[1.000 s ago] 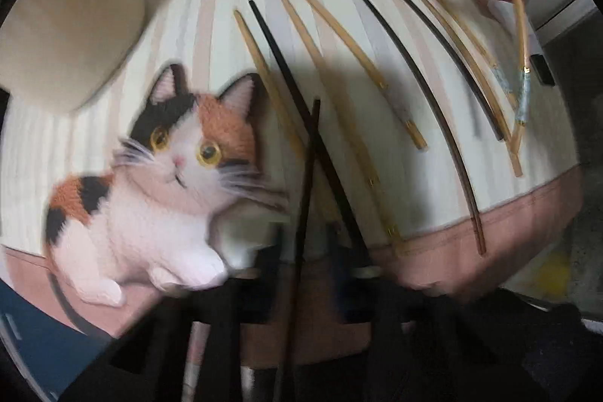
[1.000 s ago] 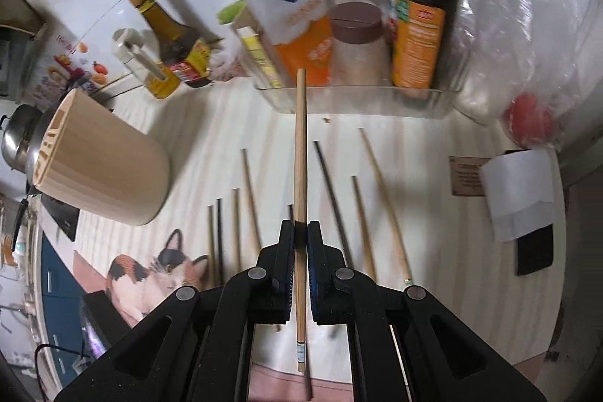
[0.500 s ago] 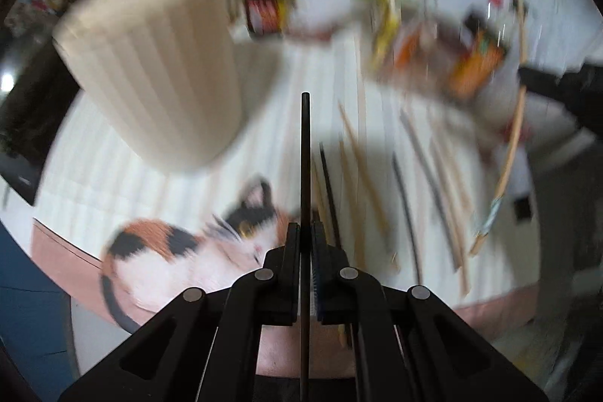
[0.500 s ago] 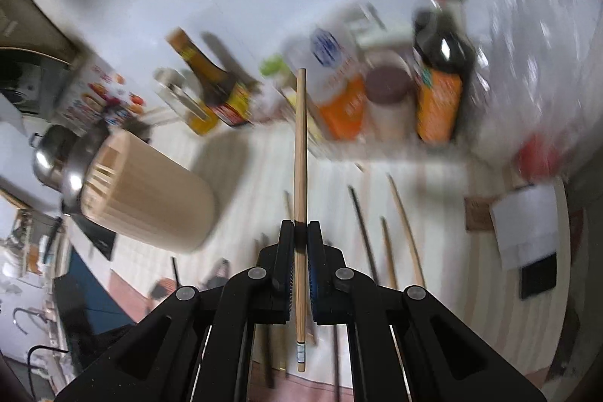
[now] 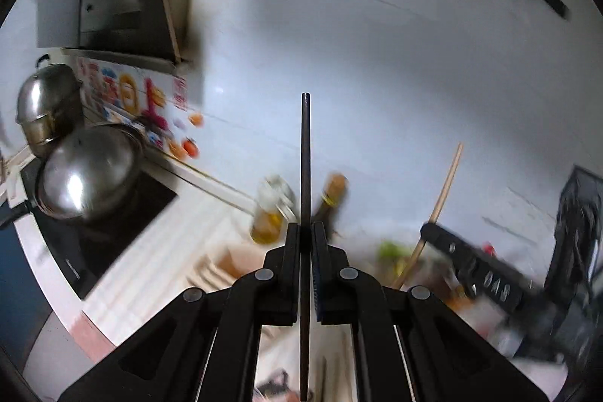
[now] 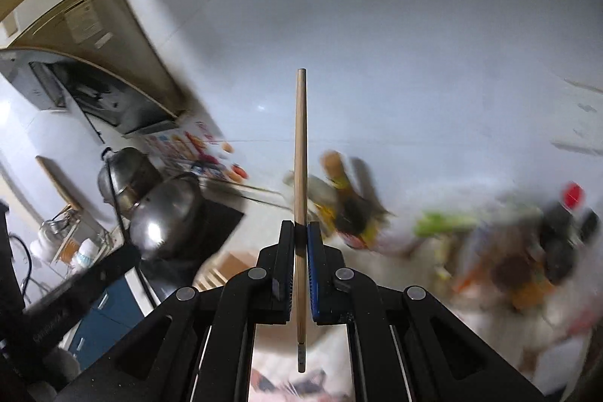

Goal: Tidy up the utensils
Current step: 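Lower both chopsticks upright into the slots of the beige holder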

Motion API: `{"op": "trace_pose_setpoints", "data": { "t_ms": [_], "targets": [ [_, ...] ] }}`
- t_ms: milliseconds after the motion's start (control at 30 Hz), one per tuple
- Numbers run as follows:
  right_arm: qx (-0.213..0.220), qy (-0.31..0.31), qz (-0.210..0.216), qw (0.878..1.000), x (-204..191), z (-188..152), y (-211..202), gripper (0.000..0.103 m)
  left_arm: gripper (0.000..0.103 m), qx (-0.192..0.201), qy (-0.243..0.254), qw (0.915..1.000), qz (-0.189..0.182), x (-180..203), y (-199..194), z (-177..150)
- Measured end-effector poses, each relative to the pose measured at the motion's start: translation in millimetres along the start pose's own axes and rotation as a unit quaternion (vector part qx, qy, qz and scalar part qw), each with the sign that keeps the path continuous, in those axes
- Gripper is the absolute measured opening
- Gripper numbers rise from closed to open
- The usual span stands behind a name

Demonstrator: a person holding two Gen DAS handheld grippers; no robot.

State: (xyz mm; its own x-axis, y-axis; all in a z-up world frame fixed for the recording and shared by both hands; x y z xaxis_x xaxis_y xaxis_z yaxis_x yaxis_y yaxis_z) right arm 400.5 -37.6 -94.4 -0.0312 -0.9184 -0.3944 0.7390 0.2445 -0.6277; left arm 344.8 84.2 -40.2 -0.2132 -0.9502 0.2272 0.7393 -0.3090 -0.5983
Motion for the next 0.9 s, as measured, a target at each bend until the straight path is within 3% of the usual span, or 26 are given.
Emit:
{"op": "trace_pose_setpoints", "data": {
  "t_ms": [200, 433, 700, 900],
  "targets": [
    [0.004, -0.017, 0.033, 0.999, -36, 25, 56, 0.007, 0.003, -0.005, -0.032, 0.9991, 0.026, -39, 51, 29],
    [-0.008, -0.029, 0.045, 0.999, -47, 20, 104, 0.007, 0.003, -0.017, -0.071, 0.9964, 0.043, -69, 101, 29],
    [-0.023, -0.03, 0.043, 0.998, -35, 3, 118, 0.007, 0.003, -0.026, -0.083, 0.9954, 0.04, -71, 128, 20],
    [-0.016, -0.028, 0.038, 0.999, -33, 6, 112, 0.007, 0.003, -0.018, -0.069, 0.9971, 0.028, -55, 123, 32]
  ]
}}
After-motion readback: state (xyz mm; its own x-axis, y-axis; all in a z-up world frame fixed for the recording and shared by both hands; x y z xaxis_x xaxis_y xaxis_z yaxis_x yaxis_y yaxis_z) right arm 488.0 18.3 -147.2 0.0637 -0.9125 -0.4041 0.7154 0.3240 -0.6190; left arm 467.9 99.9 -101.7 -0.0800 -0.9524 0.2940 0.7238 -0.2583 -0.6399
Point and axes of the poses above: each gripper's, at about its wrist camera, not at the fingertips, and y roughly the way its jaws point, x to its right, z to its top, the point moved 10 cm from there along y, roughly the way its jaws point, and after that the axes turned 1 degree about x, right-handed, at the moved point
